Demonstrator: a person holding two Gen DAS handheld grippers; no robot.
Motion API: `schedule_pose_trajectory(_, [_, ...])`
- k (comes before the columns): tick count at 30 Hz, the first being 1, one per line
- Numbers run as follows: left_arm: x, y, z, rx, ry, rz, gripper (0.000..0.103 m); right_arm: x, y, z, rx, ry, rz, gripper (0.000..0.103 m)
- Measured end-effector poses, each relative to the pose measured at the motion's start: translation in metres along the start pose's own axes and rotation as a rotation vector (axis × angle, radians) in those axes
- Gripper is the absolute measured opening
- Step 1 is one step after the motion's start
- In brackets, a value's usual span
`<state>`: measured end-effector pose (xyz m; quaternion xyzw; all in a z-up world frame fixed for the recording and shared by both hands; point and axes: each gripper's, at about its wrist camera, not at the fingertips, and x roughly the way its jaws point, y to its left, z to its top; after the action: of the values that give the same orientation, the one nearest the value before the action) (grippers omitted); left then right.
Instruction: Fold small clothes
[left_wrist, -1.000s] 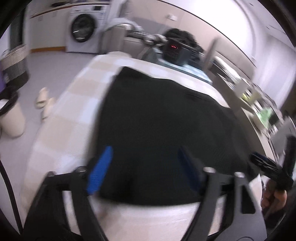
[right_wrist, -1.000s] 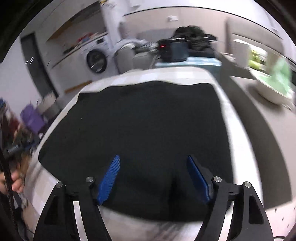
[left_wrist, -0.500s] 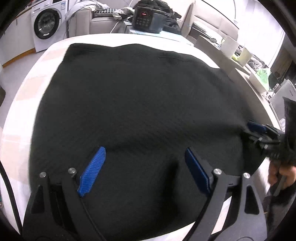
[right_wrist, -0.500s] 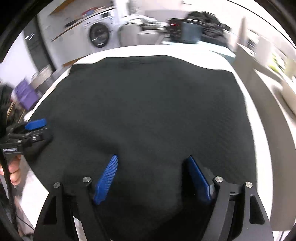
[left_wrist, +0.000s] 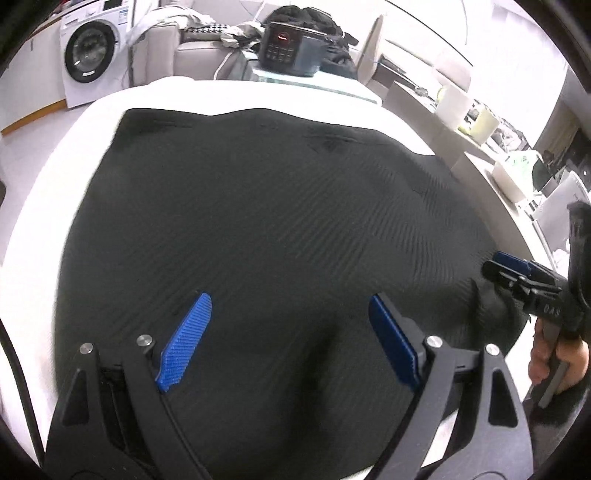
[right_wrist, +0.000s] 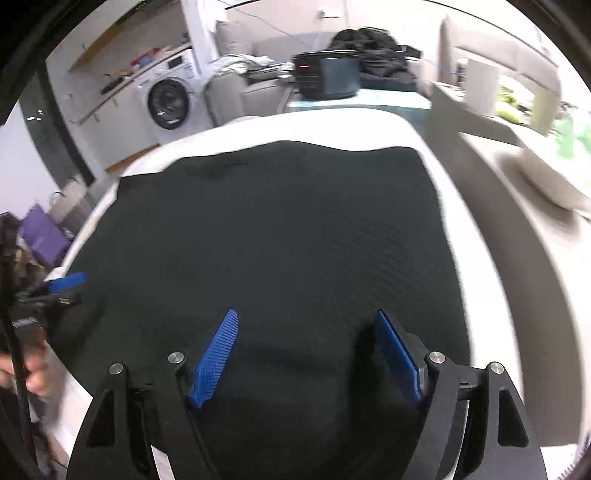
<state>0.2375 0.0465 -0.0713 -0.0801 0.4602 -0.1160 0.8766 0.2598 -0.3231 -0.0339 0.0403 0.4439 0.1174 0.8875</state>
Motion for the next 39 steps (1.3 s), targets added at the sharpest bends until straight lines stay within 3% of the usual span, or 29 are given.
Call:
schedule_pose_trajectory(5, [0.019, -0.003, 0.008, 0.046, 0.029, 0.069, 0.086, 0.034, 0.022, 0.01, -0.053, 0.069, 0.011, 0.078])
schedule_pose_trajectory(8, [0.011, 0.015, 0.003, 0.024, 0.023, 0.083, 0.086, 0.034, 0.01, 0.007, -0.051, 0.044, -0.033, 0.078])
schedule_pose_trajectory(10, [0.005, 0.028, -0.002, 0.005, 0.015, 0.093, 0.086, 0.03, -0.011, 0.003, -0.025, 0.037, -0.146, 0.075])
schedule_pose_trajectory(11, [0.002, 0.033, -0.004, -0.001, 0.014, 0.096, 0.086, 0.026, -0.024, 0.001, -0.015, 0.027, -0.148, 0.066])
schedule_pose_trajectory(13, [-0.001, 0.039, -0.005, -0.012, 0.013, 0.108, 0.085, 0.02, -0.032, 0.0, -0.009, 0.025, -0.103, 0.065])
schedule_pose_trajectory(16, [-0.008, 0.042, -0.004, -0.056, 0.0, 0.091, 0.085, 0.018, -0.023, 0.003, -0.056, 0.04, -0.159, 0.066])
schedule_pose_trajectory(19, [-0.004, 0.031, 0.003, -0.051, -0.008, 0.061, 0.085, 0.015, -0.015, 0.009, -0.059, 0.025, -0.128, 0.066])
schedule_pose_trajectory(24, [0.023, -0.005, 0.02, 0.038, 0.03, 0.015, 0.085, 0.038, 0.021, 0.026, -0.064, 0.044, -0.036, 0.067])
schedule_pose_trajectory(27, [0.036, -0.015, 0.024, 0.096, 0.039, 0.079, 0.085, 0.055, 0.043, 0.027, -0.107, 0.087, -0.008, 0.068])
schedule_pose_trajectory(29, [0.035, -0.013, 0.023, 0.1, 0.038, 0.069, 0.085, 0.061, 0.05, 0.029, -0.159, 0.076, -0.038, 0.072])
schedule_pose_trajectory(31, [0.031, -0.006, 0.021, 0.095, 0.031, 0.061, 0.086, 0.061, 0.041, 0.03, -0.163, 0.079, -0.064, 0.072])
schedule_pose_trajectory(35, [0.023, 0.006, 0.015, 0.066, 0.027, 0.062, 0.085, 0.051, 0.004, 0.025, -0.12, 0.062, -0.199, 0.076])
schedule_pose_trajectory(39, [0.021, 0.006, 0.022, 0.045, 0.009, 0.063, 0.085, 0.04, -0.008, 0.026, -0.077, 0.063, -0.172, 0.075])
